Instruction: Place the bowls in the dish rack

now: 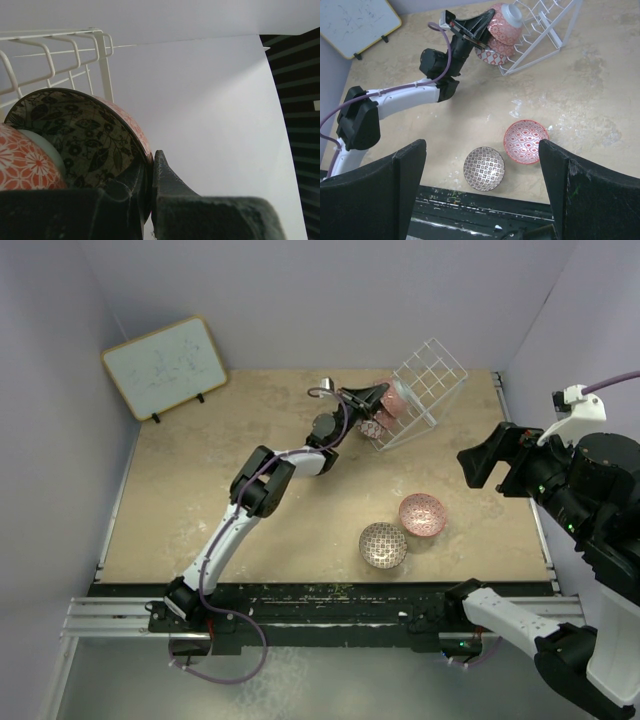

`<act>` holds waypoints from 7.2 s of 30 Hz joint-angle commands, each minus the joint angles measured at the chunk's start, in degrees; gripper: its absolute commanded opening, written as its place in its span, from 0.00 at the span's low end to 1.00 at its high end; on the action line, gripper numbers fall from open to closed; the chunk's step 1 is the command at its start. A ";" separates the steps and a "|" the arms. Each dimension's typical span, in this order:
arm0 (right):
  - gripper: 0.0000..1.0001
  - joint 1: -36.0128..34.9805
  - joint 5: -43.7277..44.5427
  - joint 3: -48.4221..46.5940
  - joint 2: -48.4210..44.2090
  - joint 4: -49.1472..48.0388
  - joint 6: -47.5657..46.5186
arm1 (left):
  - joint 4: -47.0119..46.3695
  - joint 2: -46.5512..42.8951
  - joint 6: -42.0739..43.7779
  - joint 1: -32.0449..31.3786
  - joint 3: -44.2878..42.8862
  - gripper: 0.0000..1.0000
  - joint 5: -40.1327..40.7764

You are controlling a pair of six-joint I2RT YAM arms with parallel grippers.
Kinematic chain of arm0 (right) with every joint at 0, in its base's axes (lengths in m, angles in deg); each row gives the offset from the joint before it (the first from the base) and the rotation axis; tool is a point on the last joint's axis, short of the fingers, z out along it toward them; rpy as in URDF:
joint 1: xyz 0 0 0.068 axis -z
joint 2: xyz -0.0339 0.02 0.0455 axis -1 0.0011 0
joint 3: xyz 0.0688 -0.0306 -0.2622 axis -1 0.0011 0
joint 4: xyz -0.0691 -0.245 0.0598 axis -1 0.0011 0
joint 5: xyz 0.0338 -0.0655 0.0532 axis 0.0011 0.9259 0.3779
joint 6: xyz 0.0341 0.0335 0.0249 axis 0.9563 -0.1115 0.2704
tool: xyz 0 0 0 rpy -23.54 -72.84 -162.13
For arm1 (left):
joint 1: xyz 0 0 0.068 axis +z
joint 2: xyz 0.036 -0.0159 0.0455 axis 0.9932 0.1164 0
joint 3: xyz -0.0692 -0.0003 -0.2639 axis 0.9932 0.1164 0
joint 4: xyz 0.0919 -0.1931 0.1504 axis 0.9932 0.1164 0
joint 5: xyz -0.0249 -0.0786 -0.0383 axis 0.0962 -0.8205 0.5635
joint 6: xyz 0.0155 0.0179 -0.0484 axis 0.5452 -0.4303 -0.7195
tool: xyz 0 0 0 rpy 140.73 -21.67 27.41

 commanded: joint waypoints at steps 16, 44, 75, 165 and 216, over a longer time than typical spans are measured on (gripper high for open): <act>0.95 -0.08 0.49 0.12 0.37 -0.40 0.10 | -4.01 -5.98 -2.25 0.69 7.04 0.00 3.77; 0.96 -0.09 0.12 -0.54 1.16 -0.74 -0.60 | 9.02 -17.11 0.17 1.13 15.59 0.55 3.23; 0.96 -0.08 -2.08 2.05 0.51 -3.53 -0.61 | 28.78 -29.68 7.99 6.43 25.01 0.73 -4.86; 0.96 -0.08 -4.75 -0.35 -2.18 -3.26 1.07 | 77.46 -45.83 88.27 -43.14 35.61 0.68 17.71; 0.94 -0.08 -2.65 -1.40 -4.31 -2.19 2.11 | 86.64 -60.70 86.18 -32.10 31.29 0.00 18.11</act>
